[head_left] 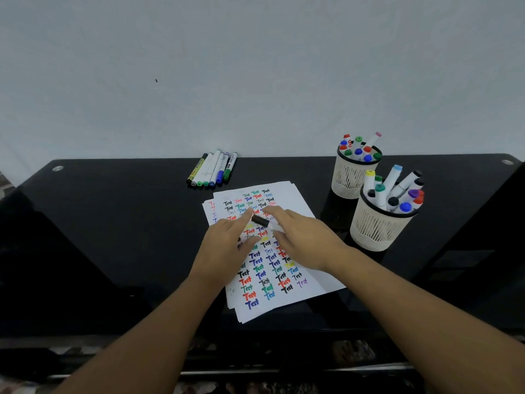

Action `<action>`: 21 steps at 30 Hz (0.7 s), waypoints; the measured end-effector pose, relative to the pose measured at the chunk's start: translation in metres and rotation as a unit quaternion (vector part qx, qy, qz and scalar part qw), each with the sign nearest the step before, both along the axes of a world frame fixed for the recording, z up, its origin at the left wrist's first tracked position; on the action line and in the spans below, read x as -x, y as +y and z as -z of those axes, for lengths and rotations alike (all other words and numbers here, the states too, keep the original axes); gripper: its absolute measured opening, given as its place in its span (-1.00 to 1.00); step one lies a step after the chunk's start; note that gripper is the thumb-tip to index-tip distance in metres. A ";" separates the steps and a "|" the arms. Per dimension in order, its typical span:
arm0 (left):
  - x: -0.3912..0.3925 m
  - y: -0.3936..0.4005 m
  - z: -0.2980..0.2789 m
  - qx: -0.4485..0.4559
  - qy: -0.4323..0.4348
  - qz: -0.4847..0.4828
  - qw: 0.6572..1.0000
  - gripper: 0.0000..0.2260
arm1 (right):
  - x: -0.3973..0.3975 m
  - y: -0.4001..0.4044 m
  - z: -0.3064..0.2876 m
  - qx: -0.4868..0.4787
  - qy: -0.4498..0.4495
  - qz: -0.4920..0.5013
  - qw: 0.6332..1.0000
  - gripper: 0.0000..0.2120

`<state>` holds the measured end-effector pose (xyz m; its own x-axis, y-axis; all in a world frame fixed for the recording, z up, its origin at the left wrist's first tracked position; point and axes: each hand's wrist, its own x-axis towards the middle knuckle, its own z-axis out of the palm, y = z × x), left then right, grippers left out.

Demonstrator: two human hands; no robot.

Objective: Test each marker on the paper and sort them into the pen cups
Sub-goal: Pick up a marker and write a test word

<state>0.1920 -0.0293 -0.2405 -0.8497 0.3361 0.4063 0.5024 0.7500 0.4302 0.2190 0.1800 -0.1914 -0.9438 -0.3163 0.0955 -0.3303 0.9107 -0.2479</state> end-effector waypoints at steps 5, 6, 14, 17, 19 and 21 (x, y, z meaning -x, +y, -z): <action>0.004 0.002 0.000 0.077 -0.041 -0.027 0.996 -0.29 | -0.001 0.006 -0.003 0.059 -0.038 0.029 0.997 -0.38; 0.005 0.002 0.000 0.094 -0.052 -0.031 0.994 -0.27 | 0.001 0.007 -0.004 0.070 -0.042 0.034 0.996 -0.40; 0.009 0.002 -0.002 0.126 -0.096 -0.041 0.987 -0.26 | -0.002 0.007 0.001 0.104 -0.039 0.051 0.993 -0.48; 0.008 0.002 0.000 0.131 -0.097 -0.042 0.986 -0.26 | -0.004 0.006 0.006 0.118 -0.037 0.065 0.990 -0.47; 0.009 0.003 -0.001 0.134 -0.101 -0.042 0.985 -0.25 | -0.005 0.007 0.010 0.151 -0.047 0.075 0.985 -0.48; 0.008 0.003 -0.003 0.140 -0.110 -0.041 0.983 -0.22 | -0.005 0.008 0.008 0.182 -0.062 0.072 0.979 -0.49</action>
